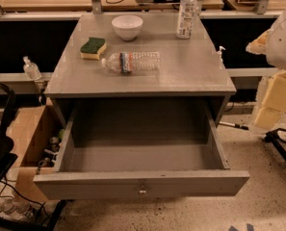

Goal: Close top drawer

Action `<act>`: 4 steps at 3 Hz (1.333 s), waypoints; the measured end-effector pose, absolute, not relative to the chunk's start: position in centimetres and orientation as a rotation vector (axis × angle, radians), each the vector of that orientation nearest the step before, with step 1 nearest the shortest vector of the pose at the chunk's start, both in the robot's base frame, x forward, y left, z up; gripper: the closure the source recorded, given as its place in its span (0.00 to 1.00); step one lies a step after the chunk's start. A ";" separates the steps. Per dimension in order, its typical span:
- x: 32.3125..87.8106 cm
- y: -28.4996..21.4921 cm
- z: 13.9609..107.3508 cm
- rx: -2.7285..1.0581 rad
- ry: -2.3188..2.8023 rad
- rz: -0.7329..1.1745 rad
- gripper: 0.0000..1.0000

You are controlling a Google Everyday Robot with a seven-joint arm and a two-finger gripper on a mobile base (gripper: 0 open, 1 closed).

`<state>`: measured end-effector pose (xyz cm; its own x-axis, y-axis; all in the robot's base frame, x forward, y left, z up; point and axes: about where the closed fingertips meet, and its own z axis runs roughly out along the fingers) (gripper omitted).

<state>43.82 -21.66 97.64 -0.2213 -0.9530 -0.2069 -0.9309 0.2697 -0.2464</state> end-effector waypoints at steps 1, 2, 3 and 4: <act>43.8 -21.7 97.6 -1.724 2.231 -0.099 0.00; 43.0 -21.3 95.0 -1.713 2.216 -0.041 0.18; 40.5 -19.3 86.9 -1.623 2.162 0.182 0.49; 38.7 -17.6 80.2 -1.520 2.132 0.351 0.72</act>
Offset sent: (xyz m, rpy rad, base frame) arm -0.0302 0.0123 -0.0993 0.1639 0.0490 0.0269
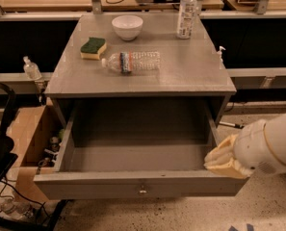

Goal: Close top drawer

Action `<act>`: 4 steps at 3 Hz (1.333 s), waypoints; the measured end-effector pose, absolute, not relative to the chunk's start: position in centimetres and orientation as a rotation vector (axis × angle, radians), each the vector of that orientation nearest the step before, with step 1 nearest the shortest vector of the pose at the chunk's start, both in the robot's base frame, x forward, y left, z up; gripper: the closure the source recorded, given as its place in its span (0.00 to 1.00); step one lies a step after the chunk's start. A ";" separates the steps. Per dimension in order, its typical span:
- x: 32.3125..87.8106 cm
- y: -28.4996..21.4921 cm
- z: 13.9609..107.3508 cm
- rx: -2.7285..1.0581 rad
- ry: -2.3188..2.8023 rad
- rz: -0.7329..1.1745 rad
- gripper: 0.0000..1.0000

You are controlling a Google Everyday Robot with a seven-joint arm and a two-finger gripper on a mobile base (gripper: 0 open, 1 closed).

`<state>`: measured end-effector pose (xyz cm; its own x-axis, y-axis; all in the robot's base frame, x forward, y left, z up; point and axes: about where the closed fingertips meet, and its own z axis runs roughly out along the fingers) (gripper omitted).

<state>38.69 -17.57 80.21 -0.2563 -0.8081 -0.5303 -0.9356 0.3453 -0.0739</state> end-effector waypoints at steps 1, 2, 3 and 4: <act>35.8 -15.4 73.7 -1.445 2.125 0.507 0.95; 33.3 -13.1 67.9 -1.456 2.160 0.601 1.00; 33.3 -13.1 67.9 -1.456 2.160 0.601 1.00; 34.6 -11.9 66.1 -1.451 2.157 0.645 1.00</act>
Offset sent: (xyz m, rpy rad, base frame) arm -0.0744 0.0733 -0.1947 0.1277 0.2466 0.0372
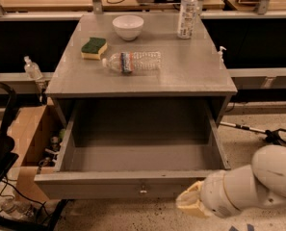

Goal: Close top drawer

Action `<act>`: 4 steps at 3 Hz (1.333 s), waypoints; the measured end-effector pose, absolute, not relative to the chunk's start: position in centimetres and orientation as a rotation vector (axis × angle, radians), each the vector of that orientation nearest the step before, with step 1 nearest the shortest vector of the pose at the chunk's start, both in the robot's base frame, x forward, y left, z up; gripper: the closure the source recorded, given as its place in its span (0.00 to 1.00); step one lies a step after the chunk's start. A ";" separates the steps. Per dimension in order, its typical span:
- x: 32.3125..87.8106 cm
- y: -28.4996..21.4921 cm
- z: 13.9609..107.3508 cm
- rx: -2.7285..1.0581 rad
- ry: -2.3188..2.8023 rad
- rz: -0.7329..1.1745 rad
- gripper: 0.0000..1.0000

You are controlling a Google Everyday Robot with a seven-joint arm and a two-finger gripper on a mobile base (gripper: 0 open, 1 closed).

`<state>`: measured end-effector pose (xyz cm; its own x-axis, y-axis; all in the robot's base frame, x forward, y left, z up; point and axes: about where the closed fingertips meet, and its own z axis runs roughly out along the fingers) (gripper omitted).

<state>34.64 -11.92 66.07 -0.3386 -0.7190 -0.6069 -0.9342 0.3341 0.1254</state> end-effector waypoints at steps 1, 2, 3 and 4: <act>39.0 -10.6 63.1 -1.414 2.157 0.709 1.00; 38.8 -10.7 63.0 -1.414 2.158 0.710 1.00; 43.5 -10.6 63.1 -1.401 2.161 0.701 1.00; 43.3 -10.6 63.1 -1.401 2.161 0.701 1.00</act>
Offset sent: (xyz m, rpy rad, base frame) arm 0.1713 0.0206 -0.0491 0.0720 0.0263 -0.0491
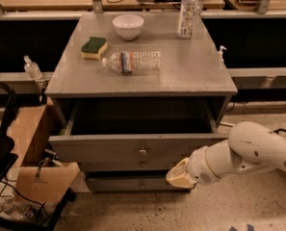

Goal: Close top drawer

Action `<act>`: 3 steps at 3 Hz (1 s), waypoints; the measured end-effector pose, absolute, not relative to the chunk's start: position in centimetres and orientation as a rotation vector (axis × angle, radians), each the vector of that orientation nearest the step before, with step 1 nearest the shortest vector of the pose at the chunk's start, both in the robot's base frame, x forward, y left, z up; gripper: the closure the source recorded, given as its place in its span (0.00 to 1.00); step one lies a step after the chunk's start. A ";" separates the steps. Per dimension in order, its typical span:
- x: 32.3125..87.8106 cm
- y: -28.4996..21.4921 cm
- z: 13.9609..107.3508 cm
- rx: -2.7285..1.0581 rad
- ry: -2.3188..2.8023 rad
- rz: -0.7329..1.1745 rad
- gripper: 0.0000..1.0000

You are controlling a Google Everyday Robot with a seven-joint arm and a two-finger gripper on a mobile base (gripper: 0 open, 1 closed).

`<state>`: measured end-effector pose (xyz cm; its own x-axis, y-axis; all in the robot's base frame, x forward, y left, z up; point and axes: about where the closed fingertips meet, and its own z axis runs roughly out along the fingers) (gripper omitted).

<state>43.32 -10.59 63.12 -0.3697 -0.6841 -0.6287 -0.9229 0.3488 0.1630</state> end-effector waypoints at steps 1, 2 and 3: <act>47.6 -10.5 63.6 -1.386 2.171 0.688 1.00; 53.3 -10.4 64.5 -1.369 2.191 0.666 1.00; 53.7 -10.5 64.6 -1.367 2.192 0.662 1.00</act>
Offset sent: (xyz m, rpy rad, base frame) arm 0.2059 0.0004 0.0364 -0.0400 -0.0236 -0.0806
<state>53.67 -10.47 64.65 -0.3932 -0.6826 -0.6160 -0.9095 0.3871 0.1515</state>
